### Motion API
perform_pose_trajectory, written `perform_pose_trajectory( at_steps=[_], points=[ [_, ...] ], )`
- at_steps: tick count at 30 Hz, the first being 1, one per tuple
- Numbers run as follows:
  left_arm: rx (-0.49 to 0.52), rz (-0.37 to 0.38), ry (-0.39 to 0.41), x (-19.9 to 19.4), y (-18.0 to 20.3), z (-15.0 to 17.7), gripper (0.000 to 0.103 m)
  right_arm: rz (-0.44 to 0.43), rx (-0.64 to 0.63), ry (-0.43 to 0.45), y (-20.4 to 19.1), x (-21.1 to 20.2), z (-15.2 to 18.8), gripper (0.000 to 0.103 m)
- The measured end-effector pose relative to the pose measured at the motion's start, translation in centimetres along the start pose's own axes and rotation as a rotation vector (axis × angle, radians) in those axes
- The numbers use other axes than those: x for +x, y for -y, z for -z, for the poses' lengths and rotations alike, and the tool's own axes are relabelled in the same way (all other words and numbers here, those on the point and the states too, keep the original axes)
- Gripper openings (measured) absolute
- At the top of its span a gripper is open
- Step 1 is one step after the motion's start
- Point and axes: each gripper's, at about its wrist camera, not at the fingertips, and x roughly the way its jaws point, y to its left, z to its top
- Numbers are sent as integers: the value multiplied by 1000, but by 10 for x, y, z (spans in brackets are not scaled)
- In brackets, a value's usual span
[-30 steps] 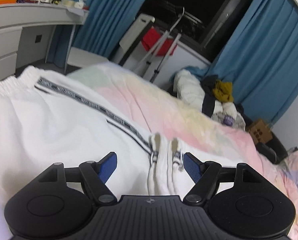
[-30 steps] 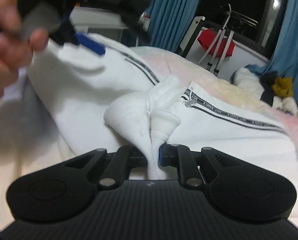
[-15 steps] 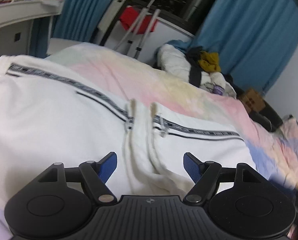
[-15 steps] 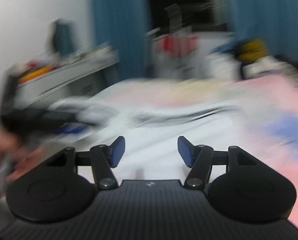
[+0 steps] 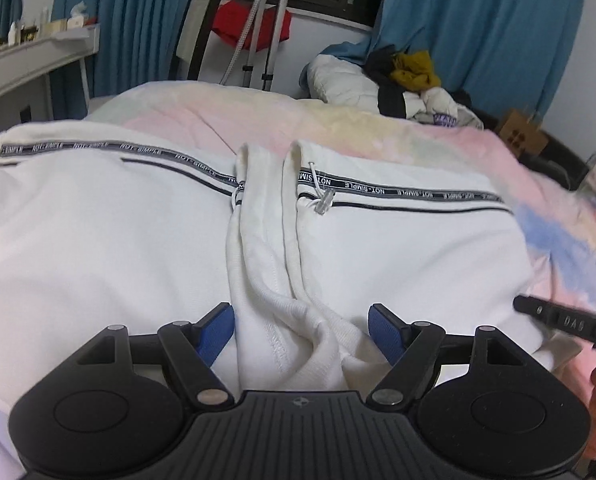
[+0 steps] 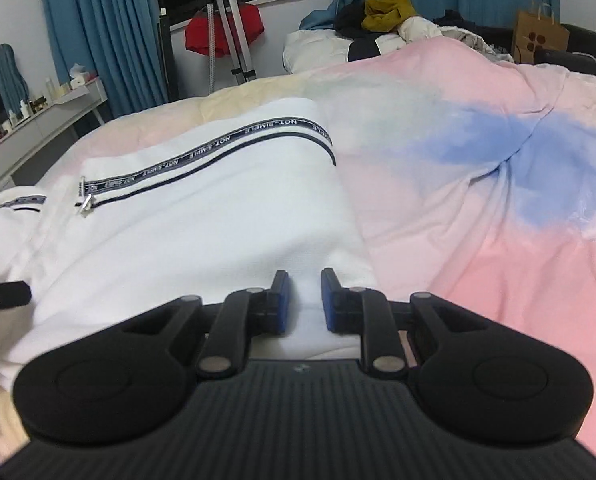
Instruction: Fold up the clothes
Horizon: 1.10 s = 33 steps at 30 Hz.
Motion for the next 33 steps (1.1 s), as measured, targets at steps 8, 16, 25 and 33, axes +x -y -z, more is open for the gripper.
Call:
perform_pose_trajectory(
  at_steps=[8, 16, 25, 33],
  points=[
    [-253, -54, 64, -55, -47, -5, 75, -1, 22, 4, 4, 0, -5, 20],
    [-601, -178, 159, -135, -125, -4, 83, -21, 50, 1, 7, -10, -4, 21],
    [-1047, 25, 64, -97, -224, 33, 83, 1, 22, 20, -1, -19, -1, 21],
    [-1085, -57, 240, -72, -261, 21, 74, -13, -45, 122, -21, -36, -3, 22]
  ],
)
